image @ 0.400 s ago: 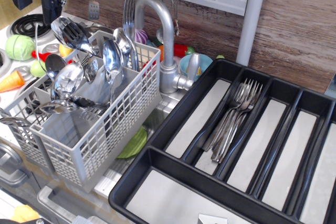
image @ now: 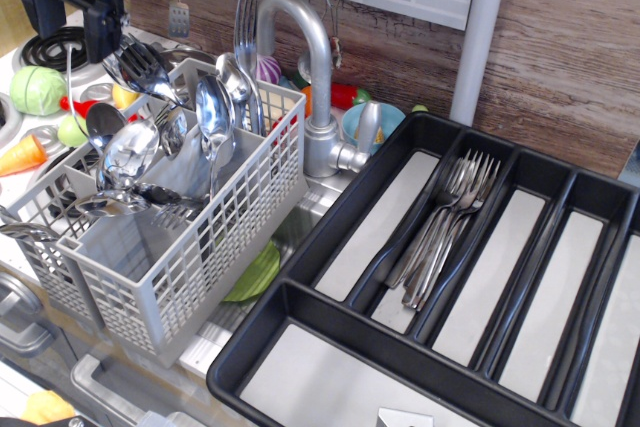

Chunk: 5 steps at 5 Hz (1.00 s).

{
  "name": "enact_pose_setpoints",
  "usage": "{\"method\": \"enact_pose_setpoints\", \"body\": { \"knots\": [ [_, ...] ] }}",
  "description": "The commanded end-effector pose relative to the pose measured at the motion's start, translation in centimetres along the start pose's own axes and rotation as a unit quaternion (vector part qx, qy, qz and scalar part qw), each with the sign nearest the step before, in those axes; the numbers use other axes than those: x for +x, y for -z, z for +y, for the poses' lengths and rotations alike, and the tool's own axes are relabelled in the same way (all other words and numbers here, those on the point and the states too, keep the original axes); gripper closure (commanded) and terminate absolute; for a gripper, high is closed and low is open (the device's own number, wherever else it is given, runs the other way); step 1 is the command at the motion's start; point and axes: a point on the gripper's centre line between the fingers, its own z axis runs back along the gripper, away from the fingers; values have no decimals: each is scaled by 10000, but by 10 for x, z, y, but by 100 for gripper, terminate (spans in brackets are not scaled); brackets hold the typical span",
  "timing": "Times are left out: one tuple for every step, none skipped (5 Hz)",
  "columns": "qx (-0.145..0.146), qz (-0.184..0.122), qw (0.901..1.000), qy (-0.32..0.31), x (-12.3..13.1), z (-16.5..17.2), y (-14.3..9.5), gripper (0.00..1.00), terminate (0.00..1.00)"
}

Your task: Put fork from basket to tray

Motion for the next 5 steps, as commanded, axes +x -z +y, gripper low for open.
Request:
{"method": "enact_pose_setpoints", "body": {
  "knots": [
    [106, -154, 9997, -149, -3, 10, -1, 0, 0],
    [-17, -3, 9998, -180, -4, 13, 5, 0, 0],
    [-6, 56, 9999, -114, -3, 16, 12, 0, 0],
    [-18, 49, 9998, -176, -4, 17, 20, 100, 0],
    [-31, 101, 9996, -256, -4, 17, 19, 100, 0]
  ]
}}
